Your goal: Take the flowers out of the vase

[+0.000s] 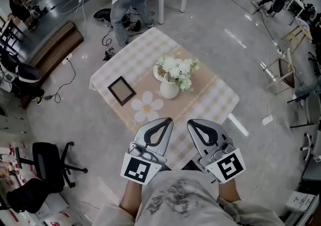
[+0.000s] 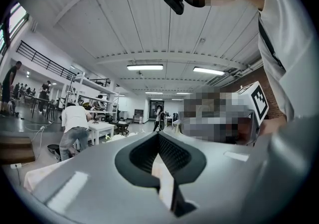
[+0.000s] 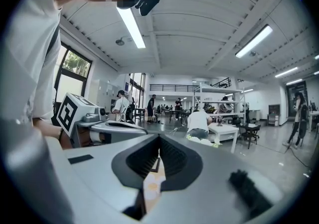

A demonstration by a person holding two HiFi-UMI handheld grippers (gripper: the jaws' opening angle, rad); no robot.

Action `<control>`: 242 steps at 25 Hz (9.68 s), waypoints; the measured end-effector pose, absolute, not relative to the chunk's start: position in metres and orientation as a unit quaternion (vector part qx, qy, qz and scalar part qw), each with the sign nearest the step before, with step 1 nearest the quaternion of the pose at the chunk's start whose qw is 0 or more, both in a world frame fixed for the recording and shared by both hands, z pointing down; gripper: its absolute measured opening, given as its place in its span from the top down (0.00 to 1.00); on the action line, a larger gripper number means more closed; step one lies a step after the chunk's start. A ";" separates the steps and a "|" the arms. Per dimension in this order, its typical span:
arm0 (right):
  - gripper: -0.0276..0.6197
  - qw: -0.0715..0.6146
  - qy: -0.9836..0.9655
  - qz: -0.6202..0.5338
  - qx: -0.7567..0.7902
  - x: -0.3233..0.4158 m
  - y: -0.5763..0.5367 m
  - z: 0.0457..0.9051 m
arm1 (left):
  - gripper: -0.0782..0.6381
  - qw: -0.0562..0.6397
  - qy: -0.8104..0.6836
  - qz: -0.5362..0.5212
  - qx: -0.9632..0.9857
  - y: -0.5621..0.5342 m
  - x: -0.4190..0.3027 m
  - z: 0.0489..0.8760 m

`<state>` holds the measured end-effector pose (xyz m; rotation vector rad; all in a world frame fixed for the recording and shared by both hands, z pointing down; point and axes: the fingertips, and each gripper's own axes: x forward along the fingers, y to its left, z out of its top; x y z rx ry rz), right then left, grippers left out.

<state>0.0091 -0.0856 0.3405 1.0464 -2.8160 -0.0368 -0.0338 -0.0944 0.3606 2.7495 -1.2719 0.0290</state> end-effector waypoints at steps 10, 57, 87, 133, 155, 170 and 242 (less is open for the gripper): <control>0.93 0.077 -0.938 0.001 0.338 0.025 -0.125 0.347 | 0.86 0.068 -0.431 0.021 0.900 -0.133 -0.021 0.375; 0.93 0.104 -0.932 0.039 0.345 0.046 -0.178 0.381 | 0.36 0.014 -0.436 0.108 0.893 -0.220 0.005 0.462; 0.93 0.116 -0.924 0.058 0.359 0.061 -0.183 0.397 | 0.06 0.013 -0.510 0.092 0.855 -0.284 0.022 0.490; 0.93 0.113 -0.921 0.070 0.366 0.065 -0.180 0.404 | 0.70 0.024 -0.540 0.036 0.841 -0.286 0.008 0.478; 0.93 0.110 -0.924 0.063 0.360 0.054 -0.177 0.401 | 0.77 0.011 -0.552 0.033 0.833 -0.279 -0.005 0.457; 0.93 0.098 -0.929 0.057 0.352 0.047 -0.171 0.394 | 0.79 -0.019 -0.552 0.035 0.833 -0.271 -0.009 0.438; 0.93 0.059 -0.932 0.015 0.358 0.042 -0.134 0.354 | 0.80 -0.094 -0.547 -0.013 0.832 -0.217 -0.020 0.317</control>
